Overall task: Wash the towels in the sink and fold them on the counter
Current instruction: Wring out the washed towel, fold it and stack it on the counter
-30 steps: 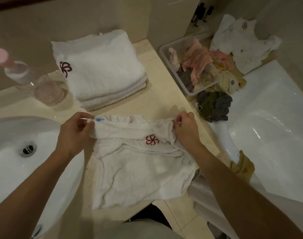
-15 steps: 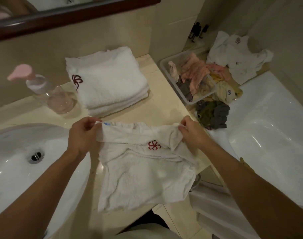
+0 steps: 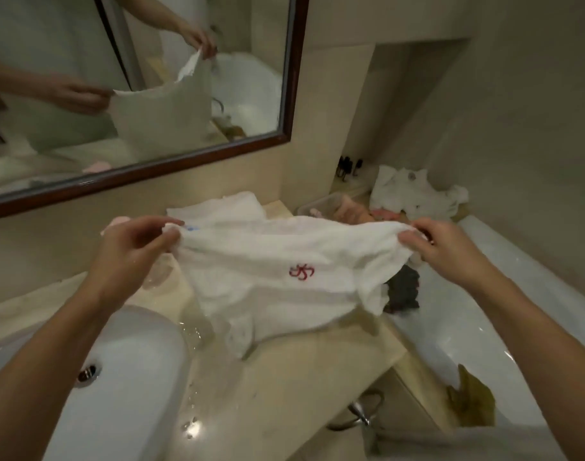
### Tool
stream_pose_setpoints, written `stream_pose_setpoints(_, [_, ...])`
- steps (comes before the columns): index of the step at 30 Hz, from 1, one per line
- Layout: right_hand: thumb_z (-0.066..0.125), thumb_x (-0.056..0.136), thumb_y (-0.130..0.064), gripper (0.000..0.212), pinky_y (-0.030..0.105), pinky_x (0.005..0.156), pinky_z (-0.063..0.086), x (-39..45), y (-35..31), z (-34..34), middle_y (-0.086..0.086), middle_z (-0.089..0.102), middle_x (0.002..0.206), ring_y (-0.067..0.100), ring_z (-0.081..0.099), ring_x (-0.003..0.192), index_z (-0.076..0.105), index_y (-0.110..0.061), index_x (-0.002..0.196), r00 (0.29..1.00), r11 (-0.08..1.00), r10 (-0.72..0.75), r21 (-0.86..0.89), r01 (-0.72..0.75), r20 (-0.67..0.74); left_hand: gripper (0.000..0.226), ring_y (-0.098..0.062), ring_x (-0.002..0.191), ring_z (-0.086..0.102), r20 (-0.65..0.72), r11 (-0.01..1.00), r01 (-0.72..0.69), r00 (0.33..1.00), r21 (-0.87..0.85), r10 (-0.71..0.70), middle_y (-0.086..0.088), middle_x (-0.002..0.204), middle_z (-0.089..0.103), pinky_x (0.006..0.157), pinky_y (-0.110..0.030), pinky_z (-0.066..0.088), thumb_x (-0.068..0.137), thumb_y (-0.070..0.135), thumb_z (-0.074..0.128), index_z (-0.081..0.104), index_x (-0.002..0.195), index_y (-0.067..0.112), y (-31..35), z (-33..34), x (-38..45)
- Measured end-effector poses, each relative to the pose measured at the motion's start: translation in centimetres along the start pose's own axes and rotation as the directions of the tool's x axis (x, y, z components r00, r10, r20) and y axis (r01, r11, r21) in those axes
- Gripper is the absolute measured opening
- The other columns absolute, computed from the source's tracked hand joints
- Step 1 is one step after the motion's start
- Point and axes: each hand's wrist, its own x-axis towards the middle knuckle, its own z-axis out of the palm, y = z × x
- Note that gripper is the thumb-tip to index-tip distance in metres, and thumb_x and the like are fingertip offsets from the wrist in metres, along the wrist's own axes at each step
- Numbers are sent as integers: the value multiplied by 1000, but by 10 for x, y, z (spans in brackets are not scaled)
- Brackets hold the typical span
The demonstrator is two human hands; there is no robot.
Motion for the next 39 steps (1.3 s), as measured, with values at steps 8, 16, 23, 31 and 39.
stream_pose_setpoints(8, [62,97,-12,14,35,69,34,15,-7,-77,1,53,79,25,51,75,65,-5,85,953,965,-191,-224,138,-236,15,-12,69,64,-63,838,-315,923,445,380,-7,83,72,65,-11,45,89,8,70,75,103,8,59,-35,23])
stream_pose_setpoints(16, [57,100,-18,21,15,42,41,13,-44,-103,10,67,55,15,60,41,60,-12,81,949,991,-3,125,45,-316,9,-25,72,68,-146,805,-216,926,553,348,-12,84,72,65,-30,45,93,11,65,73,95,9,94,-39,39])
stream_pose_setpoints(23, [65,96,-14,18,29,59,59,-4,-52,-98,12,71,67,21,73,61,61,-7,80,971,949,46,314,31,-234,12,-29,75,72,-267,982,-145,948,119,173,-20,81,70,63,-17,59,96,4,59,70,98,3,98,-35,25])
stream_pose_setpoints(31, [62,98,-16,14,25,58,59,-5,-58,-110,11,71,71,16,72,60,65,-10,85,942,973,-54,194,124,-332,13,-25,66,66,-230,791,-243,872,561,432,-15,76,71,64,-27,46,94,6,62,73,98,0,110,-50,24])
stream_pose_setpoints(39, [56,101,-17,19,45,66,62,10,-62,-111,3,71,65,17,73,62,63,-22,84,909,963,-27,231,135,-417,18,-35,90,59,-220,633,-120,875,765,432,-10,101,61,71,-42,46,99,30,55,65,107,18,129,-62,37])
